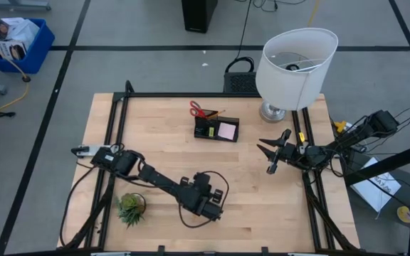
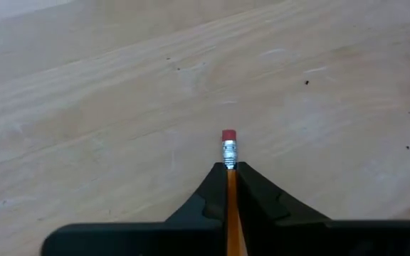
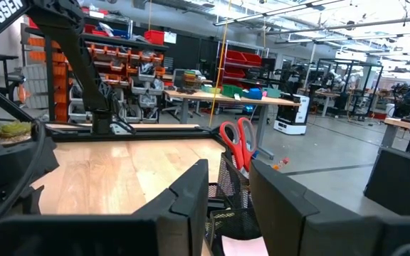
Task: Pick and place office supplies into organizer
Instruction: Put the yellow pencil into the desk organizer
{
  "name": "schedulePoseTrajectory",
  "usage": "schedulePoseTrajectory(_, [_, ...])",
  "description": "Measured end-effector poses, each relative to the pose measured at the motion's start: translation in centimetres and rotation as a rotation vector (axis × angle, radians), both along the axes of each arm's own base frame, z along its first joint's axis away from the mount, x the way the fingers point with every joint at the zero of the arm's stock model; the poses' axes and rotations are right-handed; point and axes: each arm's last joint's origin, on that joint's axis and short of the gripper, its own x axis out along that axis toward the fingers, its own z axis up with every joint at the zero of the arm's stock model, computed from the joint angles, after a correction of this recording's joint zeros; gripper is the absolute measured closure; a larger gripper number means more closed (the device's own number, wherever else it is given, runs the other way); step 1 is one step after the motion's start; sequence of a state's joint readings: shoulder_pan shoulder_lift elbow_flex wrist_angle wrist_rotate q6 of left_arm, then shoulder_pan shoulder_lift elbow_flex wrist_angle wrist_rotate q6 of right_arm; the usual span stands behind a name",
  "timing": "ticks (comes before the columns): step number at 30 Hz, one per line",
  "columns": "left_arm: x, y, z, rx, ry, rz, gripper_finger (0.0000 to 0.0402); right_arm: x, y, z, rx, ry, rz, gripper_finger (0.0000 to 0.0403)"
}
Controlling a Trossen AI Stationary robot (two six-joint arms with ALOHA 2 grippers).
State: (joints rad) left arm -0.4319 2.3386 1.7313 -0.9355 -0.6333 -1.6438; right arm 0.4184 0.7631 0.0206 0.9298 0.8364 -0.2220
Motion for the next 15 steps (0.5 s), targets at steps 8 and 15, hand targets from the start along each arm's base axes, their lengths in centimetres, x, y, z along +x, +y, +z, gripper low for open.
schedulePoseTrajectory(8, [-0.2,-0.8,0.5,0.041,0.015,-0.091,0.0392,0.0,0.0,0.0,0.000,0.000,0.000,0.0303])
schedulePoseTrajectory(15, [-0.2,-1.3,0.8,0.100,0.047,-0.195,0.0395,0.0,0.0,0.0,0.000,0.000,0.000,0.0303])
